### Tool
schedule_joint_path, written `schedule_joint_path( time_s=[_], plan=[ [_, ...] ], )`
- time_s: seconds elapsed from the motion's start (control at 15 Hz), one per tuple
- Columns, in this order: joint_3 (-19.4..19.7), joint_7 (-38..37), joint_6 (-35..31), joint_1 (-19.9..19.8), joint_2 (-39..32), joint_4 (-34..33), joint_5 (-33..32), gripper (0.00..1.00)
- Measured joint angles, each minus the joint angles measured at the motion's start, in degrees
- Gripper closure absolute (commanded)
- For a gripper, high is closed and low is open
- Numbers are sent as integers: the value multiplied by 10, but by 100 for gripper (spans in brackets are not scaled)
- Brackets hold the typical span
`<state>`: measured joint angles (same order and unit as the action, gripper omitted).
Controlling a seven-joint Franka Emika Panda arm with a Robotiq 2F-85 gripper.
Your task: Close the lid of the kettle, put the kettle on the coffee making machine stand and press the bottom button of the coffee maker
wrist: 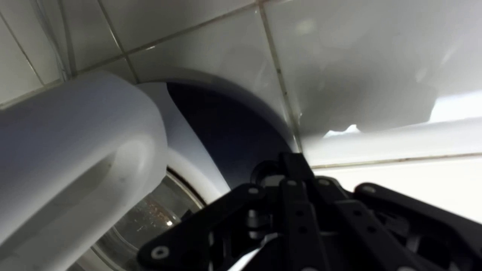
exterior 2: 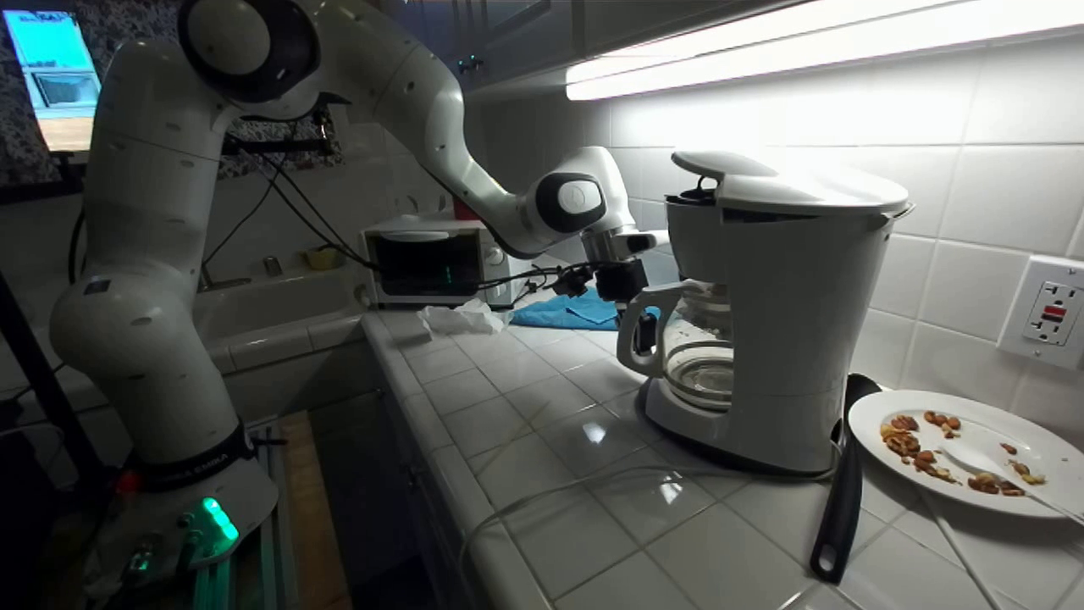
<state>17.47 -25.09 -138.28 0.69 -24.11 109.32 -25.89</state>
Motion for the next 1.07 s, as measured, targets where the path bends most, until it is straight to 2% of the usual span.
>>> schedule_joint_path(
  time_s=[1.07],
  plan=[
    [2,-6,14,0,9,3,0,100]
  ],
)
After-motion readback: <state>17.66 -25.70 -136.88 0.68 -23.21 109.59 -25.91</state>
